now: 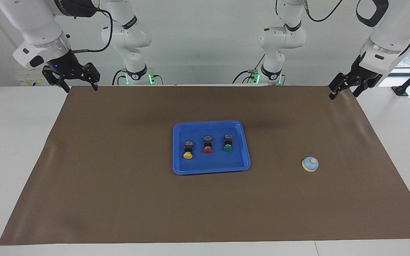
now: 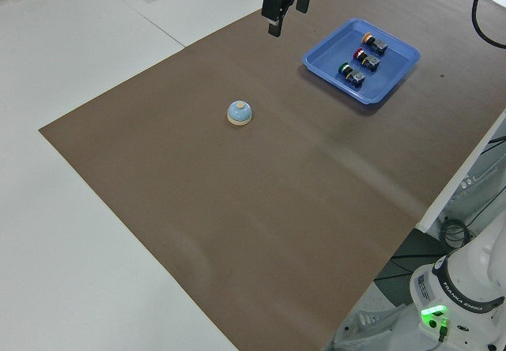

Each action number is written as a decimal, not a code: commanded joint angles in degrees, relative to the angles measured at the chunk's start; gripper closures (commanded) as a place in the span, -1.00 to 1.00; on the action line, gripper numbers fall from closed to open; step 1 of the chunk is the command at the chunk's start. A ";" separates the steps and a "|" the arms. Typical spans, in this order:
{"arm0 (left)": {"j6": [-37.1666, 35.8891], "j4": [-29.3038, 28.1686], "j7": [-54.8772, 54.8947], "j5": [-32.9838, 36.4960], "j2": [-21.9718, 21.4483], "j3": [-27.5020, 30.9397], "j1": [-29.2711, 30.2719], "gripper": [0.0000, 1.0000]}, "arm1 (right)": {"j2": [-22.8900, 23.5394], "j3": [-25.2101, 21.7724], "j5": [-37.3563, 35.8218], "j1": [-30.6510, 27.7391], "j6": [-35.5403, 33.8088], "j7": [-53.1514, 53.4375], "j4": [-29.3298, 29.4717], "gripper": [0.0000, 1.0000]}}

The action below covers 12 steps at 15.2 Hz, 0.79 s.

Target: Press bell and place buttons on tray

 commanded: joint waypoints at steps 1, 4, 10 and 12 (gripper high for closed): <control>-1.18 0.19 0.89 -0.27 -0.03 0.30 -0.44 -1.00 | -0.89 0.21 0.96 -0.41 -0.18 -0.40 -0.73 -1.00; -0.56 0.19 2.56 -0.10 -0.03 0.30 -0.35 -1.00 | -0.97 0.21 0.96 -0.41 -0.18 -0.40 -0.73 -1.00; -3.98 0.19 2.56 -0.10 -0.21 0.21 -0.44 -1.00 | -0.97 0.21 0.96 -0.41 -0.18 -0.40 -0.73 -1.00; -4.87 0.19 2.56 0.17 -0.38 0.21 -0.44 -1.00 | -0.89 0.12 0.96 -0.41 -0.18 -0.40 -0.73 -1.00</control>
